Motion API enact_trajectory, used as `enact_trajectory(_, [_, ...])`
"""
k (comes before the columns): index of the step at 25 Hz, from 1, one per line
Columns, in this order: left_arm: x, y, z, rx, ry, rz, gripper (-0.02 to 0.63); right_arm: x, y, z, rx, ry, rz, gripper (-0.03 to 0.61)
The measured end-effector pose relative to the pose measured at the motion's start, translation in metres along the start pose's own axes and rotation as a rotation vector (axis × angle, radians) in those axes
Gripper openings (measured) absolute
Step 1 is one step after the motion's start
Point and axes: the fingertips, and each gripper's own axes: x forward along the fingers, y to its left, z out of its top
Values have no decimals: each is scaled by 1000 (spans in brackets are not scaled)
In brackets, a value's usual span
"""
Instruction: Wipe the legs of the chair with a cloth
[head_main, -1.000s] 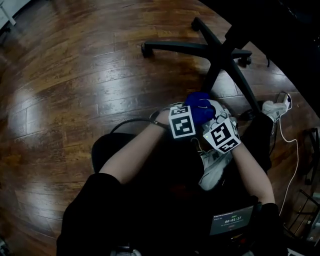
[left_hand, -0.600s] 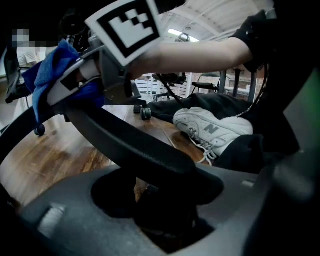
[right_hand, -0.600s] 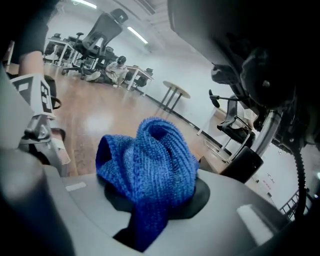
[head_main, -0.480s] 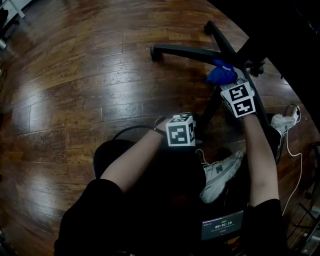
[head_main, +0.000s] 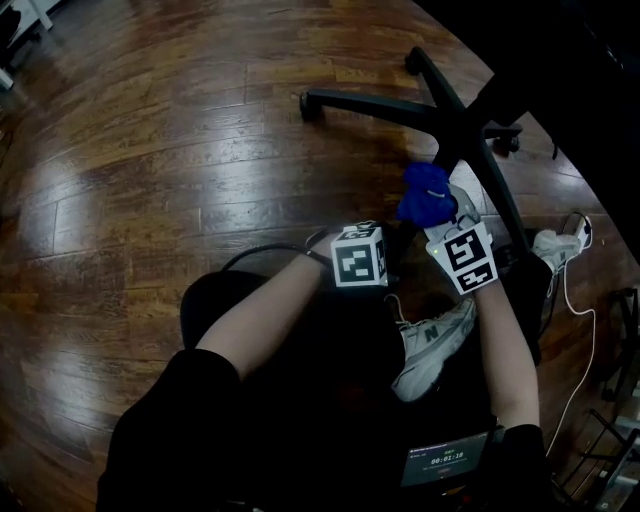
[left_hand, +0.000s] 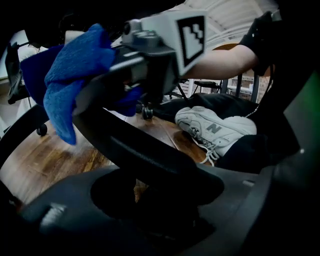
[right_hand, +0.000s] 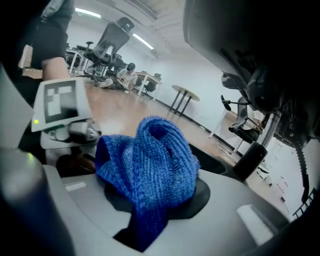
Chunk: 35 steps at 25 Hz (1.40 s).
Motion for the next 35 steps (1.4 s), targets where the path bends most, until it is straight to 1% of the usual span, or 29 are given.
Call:
enact_trajectory(3, [0,1,1,-1,-2,4,276,-18,49,0,-3,-24,83,95])
enact_trajectory(7, [-3,1,3,-1,-4,8,276,-30,99,3,-46,-26,202,95])
enact_trajectory(9, [-3,1,3,-4,-1,15,276,-33,108,3,-38,-30,232,95])
enact_trajectory(12, [-2,0,4,-5,4,9,276,-31,103,4,-19,-43,250,92])
enact_trajectory(14, [-2,-1,6,-5,4,-3,276,-25,89,5,-4,-46,235,92])
enact_trajectory(16, [-2,-2,6,-4,4,-14,276,-16,63,6,31,-47,185,94])
enact_trajectory(18, [-2,-2,6,0,4,-23,276,-4,20,3,85,-47,100,94])
enact_trajectory(21, [-2,-2,3,10,12,-37,276,10,-59,-2,191,-57,-38,94])
enact_trajectory(23, [-1,-3,2,13,14,-50,276,17,-100,-5,260,-61,-97,94])
enact_trajectory(24, [-1,-3,2,16,12,-56,276,20,-112,-5,283,-59,-107,94])
enact_trajectory(26, [-2,-4,2,19,6,-70,276,22,-118,-4,287,-44,-107,94])
enact_trajectory(30, [-1,-4,-1,12,-2,-82,278,22,-107,-3,281,-33,-118,95])
enact_trajectory(33, [2,-4,1,7,3,-63,278,12,-81,-5,277,-39,-74,95])
enact_trajectory(35, [1,-4,2,2,4,-49,277,3,-53,-5,273,-45,-31,95])
